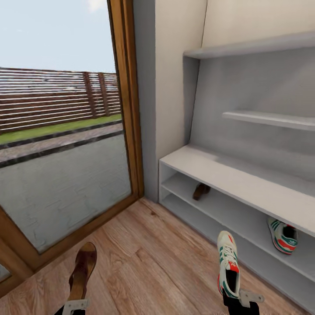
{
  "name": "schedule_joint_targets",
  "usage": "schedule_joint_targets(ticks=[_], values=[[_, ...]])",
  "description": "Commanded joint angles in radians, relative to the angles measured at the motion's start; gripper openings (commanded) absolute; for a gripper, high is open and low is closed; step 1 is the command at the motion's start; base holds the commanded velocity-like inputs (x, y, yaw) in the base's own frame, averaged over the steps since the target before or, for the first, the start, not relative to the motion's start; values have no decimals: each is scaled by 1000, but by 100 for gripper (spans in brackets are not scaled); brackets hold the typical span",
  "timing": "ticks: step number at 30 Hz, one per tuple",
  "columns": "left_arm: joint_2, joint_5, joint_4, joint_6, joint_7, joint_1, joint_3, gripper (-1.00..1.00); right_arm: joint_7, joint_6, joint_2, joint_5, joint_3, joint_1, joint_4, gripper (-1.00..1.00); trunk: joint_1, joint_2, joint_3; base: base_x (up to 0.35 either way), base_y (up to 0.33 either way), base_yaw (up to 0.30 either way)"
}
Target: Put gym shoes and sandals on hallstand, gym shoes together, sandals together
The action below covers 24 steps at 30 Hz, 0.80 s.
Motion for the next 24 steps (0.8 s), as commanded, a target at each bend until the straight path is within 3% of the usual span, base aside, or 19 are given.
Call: schedule_joint_targets(ticks=[1, 10, 24], values=[[0, -13, 0, -4, -6, -1, 9, -100, 1, -3, 0, 0, -3, -1, 1, -100, 0, 0, -1, 3, 0, -300], [0, -13, 0, -4, -6, -1, 9, -100, 1, -3, 0, 0, -3, -1, 1, -100, 0, 0, -1, 0, 15, -300], [1, -12, 0, -4, -6, -1, 10, -100, 1, -3, 0, 0, -3, -1, 1, -100, 0, 0, -1, 0, 239, -300]])
